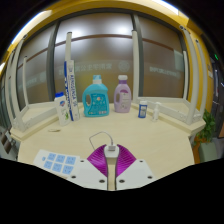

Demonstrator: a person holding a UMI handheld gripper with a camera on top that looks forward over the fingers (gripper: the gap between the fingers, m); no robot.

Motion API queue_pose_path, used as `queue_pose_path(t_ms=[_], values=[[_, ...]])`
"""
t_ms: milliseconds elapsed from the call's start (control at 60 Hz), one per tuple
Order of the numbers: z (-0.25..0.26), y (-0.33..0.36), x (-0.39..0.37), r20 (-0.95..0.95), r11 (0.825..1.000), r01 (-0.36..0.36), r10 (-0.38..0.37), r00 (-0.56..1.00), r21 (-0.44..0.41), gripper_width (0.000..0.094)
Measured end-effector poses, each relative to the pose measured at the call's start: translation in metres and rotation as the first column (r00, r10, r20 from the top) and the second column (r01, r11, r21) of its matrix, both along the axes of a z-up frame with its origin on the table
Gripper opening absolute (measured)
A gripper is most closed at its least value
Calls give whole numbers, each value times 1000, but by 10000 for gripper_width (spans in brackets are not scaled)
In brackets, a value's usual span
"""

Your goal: Unplug charger

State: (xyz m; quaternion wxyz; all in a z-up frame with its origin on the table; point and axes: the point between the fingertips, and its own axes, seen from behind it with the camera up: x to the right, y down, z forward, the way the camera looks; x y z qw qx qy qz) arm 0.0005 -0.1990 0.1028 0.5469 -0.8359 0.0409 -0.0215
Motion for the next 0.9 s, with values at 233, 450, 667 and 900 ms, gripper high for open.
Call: queue_pose_path(t_ms=[233, 450, 667, 900], values=[[-94, -20, 25, -23, 985, -5, 1, 1000, -171, 190], [-97, -34, 44, 22, 973, 6, -1, 1000, -231, 630], [-51, -91, 42, 98, 973, -11, 34, 995, -229, 858], [27, -202, 13, 96, 983, -20, 38, 995, -184, 856]])
